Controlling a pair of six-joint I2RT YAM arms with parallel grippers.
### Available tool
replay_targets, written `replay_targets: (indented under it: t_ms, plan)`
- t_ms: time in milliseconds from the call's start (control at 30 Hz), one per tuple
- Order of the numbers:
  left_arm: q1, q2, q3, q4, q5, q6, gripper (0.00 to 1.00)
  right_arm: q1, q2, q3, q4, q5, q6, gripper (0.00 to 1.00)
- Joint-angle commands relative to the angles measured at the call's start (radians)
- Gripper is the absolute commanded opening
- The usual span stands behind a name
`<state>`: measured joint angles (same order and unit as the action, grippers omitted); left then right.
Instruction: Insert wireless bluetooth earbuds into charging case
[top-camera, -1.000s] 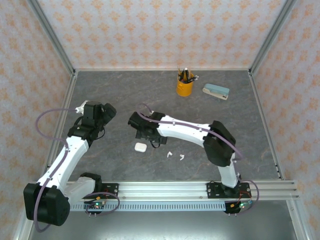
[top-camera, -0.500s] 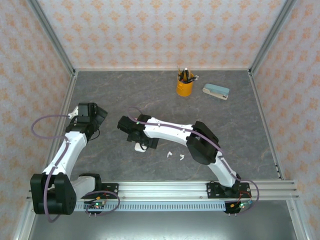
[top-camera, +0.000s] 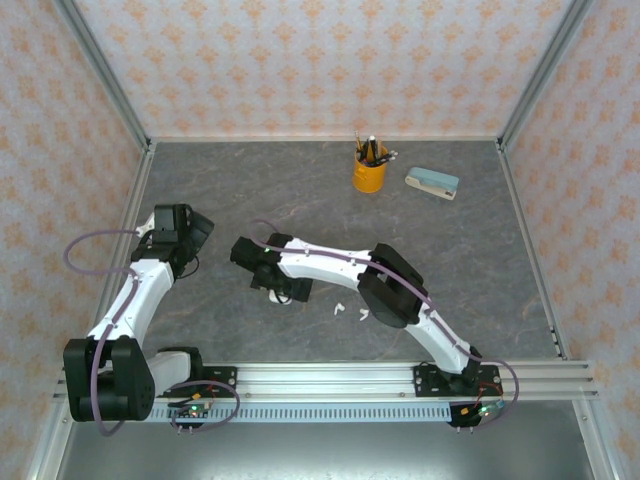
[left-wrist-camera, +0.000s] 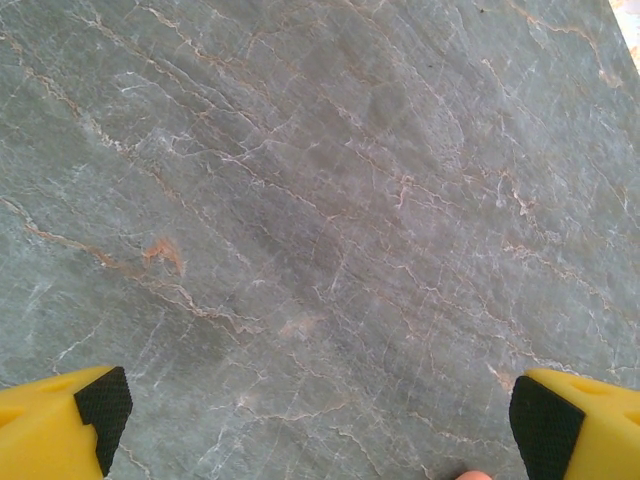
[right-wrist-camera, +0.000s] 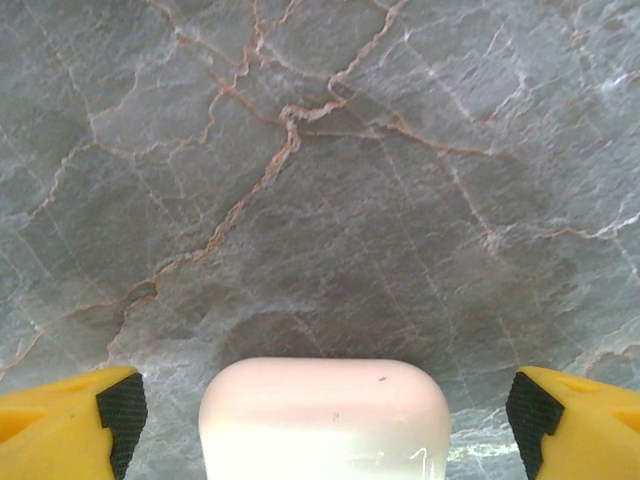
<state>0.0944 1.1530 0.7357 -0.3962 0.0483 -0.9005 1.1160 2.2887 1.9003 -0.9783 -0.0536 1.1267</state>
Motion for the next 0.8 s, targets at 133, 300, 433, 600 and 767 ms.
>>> replay_targets:
  t_ms: [133,300,433,600,767]
  plan:
    - [0.014,0.005,-0.01,0.023,0.013,-0.013,1.0,0.02,0.032,0.015,-0.021,0.001,0.029,0.92]
    - [0.016,0.004,-0.015,0.026,0.019,-0.015,1.0,0.02,0.04,0.011,-0.016,0.013,0.025,0.9]
    - [0.015,0.001,-0.017,0.026,0.022,-0.014,1.0,0.02,0.05,0.017,-0.018,0.025,0.024,0.88]
    - [0.016,-0.004,-0.015,0.026,0.027,-0.013,1.0,0.021,0.061,0.03,-0.026,0.038,0.017,0.83]
    - [0.016,-0.003,-0.015,0.031,0.031,-0.012,1.0,0.02,0.068,0.029,-0.019,0.031,0.017,0.78]
